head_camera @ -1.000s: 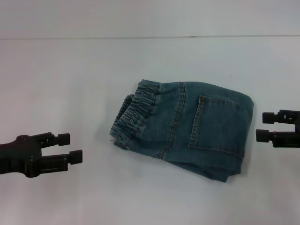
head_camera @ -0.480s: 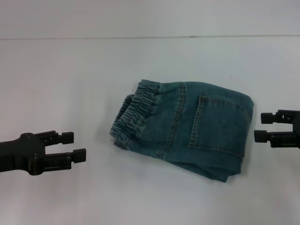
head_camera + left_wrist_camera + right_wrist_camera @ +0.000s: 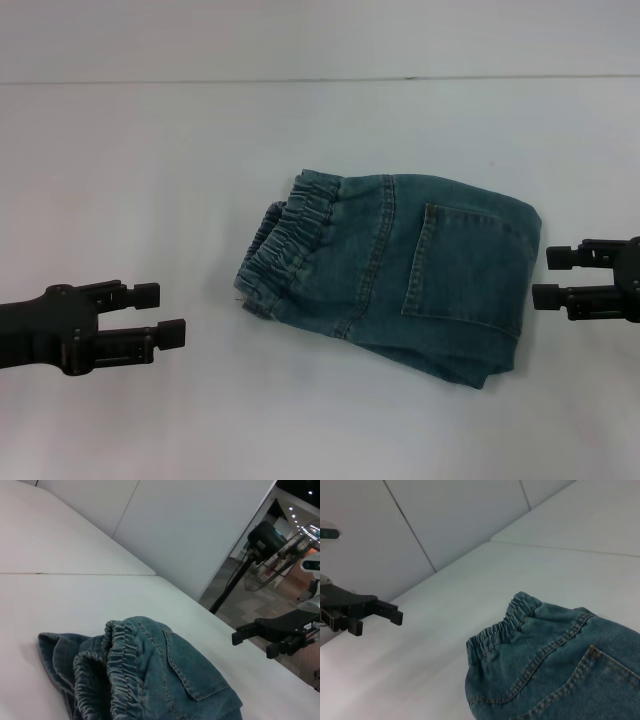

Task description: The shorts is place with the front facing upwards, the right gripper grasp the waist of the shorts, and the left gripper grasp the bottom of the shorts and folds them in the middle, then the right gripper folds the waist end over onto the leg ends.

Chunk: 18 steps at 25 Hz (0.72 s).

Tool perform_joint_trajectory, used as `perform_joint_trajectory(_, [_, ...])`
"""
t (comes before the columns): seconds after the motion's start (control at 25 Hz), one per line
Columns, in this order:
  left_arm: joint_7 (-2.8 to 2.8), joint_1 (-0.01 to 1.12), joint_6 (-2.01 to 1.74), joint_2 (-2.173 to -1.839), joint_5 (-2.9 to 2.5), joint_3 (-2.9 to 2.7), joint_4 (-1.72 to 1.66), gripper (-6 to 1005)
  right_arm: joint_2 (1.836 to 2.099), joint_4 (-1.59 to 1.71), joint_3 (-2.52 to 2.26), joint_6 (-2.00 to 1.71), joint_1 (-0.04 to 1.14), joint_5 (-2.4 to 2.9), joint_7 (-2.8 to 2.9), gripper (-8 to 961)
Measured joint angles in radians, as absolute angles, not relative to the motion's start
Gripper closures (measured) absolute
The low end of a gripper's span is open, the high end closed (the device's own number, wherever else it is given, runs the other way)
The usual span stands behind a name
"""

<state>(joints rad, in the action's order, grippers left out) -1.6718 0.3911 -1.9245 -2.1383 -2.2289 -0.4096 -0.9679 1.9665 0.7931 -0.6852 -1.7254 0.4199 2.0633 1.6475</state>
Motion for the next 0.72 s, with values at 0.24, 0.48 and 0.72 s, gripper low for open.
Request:
perform_joint_trajectory(0.24, [-1.674,0.393,-1.926,-2.138,-2.229,-0.41,-0.966,169,1.967,0.793,-0.684,-1.724,0.425,2.063,1.648,127])
perform_joint_trajectory(0.48, [-1.687,0.396,-1.927,-2.138,-2.229,-0.422,-0.965,169,1.967,0.793,-0.684,-1.724,0.431,2.063,1.648,127])
perform_joint_trajectory(0.72, [-1.695,0.396,-1.927,-2.138,-2.229,-0.424,-0.965,169,1.967,0.793,-0.689,-1.724,0.433,2.063,1.648,127])
